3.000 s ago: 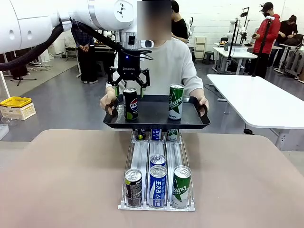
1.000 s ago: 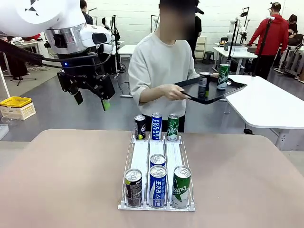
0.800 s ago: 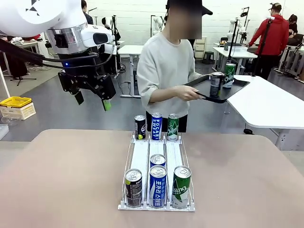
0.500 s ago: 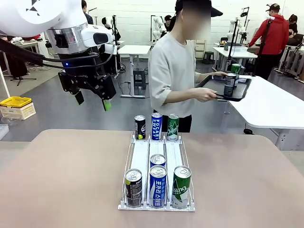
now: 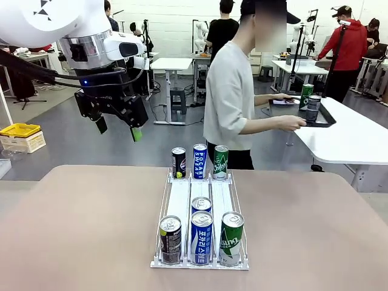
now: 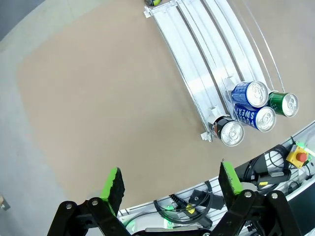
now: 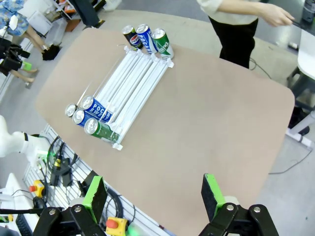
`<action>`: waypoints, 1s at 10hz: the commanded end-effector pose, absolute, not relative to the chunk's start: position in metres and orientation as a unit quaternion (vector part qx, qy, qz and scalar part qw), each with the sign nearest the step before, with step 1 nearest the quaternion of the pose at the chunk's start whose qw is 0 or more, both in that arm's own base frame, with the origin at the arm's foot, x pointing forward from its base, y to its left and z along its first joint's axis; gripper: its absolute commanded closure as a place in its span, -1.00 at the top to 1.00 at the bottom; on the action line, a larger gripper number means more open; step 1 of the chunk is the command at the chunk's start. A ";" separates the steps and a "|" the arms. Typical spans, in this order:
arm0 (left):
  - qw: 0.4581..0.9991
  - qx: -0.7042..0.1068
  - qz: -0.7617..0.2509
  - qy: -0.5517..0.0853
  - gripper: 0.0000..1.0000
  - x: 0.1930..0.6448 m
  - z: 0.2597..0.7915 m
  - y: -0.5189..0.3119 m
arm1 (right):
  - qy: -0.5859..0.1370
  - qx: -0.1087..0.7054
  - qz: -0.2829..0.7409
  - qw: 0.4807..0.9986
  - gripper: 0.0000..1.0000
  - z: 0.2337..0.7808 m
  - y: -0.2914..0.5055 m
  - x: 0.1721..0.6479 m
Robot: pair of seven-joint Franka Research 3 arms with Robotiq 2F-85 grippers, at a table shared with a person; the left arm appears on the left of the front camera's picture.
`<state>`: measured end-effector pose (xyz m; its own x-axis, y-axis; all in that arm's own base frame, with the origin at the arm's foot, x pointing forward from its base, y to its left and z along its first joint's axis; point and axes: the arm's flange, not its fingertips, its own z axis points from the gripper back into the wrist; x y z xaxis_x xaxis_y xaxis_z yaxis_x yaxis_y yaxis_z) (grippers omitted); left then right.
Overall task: Retrieve and hand over the desired beverage to the person.
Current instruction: Place the picked can on the Handle tray extended by the person.
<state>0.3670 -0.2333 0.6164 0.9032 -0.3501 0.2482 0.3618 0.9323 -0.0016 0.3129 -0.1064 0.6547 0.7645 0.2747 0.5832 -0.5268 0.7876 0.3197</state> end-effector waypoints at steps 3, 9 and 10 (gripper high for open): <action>0.929 -0.151 -0.334 -0.057 1.00 0.361 0.645 -0.150 | -0.267 0.248 0.225 0.904 1.00 0.653 -0.105 0.314; 0.860 -0.221 -0.427 -0.168 1.00 0.322 0.618 -0.014 | -0.267 0.248 0.225 0.904 1.00 0.653 -0.105 0.314; 0.863 -0.217 -0.420 -0.181 1.00 0.315 0.614 -0.004 | -0.267 0.248 0.225 0.904 1.00 0.653 -0.105 0.314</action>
